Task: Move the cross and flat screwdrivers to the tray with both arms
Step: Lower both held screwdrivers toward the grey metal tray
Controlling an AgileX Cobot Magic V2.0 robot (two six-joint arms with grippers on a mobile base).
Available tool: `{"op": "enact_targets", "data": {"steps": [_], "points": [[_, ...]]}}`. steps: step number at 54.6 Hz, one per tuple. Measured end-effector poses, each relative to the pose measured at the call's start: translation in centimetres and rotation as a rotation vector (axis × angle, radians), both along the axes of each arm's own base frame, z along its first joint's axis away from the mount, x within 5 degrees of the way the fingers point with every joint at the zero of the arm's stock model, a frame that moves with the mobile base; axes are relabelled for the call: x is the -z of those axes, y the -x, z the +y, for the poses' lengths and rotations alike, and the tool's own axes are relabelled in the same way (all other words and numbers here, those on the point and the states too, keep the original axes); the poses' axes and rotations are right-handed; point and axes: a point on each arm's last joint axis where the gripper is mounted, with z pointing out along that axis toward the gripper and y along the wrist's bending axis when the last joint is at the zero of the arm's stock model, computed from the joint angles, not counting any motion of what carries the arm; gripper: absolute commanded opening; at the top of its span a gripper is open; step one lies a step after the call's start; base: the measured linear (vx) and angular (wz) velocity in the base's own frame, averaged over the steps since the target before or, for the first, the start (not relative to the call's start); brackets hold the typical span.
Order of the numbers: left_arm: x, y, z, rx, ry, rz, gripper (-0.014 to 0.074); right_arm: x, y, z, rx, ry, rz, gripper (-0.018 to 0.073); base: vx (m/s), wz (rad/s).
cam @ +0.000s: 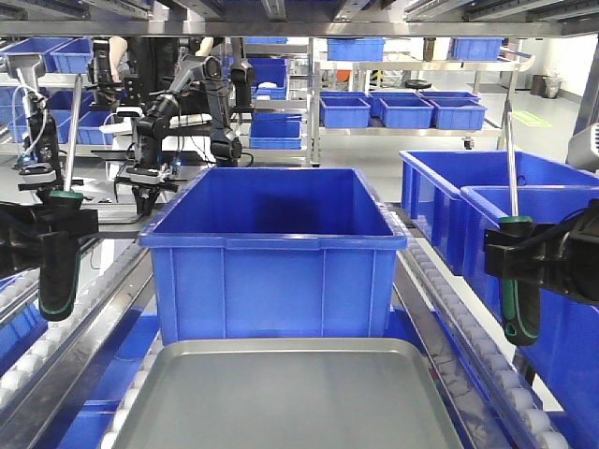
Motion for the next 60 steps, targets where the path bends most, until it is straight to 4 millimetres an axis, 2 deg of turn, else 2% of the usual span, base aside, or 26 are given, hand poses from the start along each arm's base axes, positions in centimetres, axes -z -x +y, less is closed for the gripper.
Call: {"op": "enact_targets", "data": {"steps": [22,36,41,48,54,60], "points": [[0.0,0.0,0.0,0.000,0.000,0.000,0.0000,0.0,0.0,0.0,0.000,-0.002,0.001,-0.0008,0.00,0.00],[0.0,0.1,-0.3,0.022,0.048,0.025,0.0000,0.0,0.0,0.4,-0.008,-0.078,0.016,-0.0008,0.00,0.00],[0.1,0.0,-0.6,0.041,0.085,0.047,0.0000,0.6,-0.3,1.4,-0.058,-0.049,0.033,-0.0008,0.00,0.00],[1.5,-1.1,-2.2,0.105,0.098,0.114,0.0000,2.7,-1.2,4.9,-0.181,-0.009,0.115,-0.0006,0.00,0.00],[4.2,-2.7,-4.3,0.184,0.089,0.227,0.0005,5.1,-2.2,7.6,-0.255,0.017,0.193,0.0000,0.00,0.00],[6.9,-4.2,-6.0,0.231,0.107,0.333,0.0013,7.1,-3.3,8.7,-0.265,0.018,0.258,0.0020,0.00,0.00]]}}
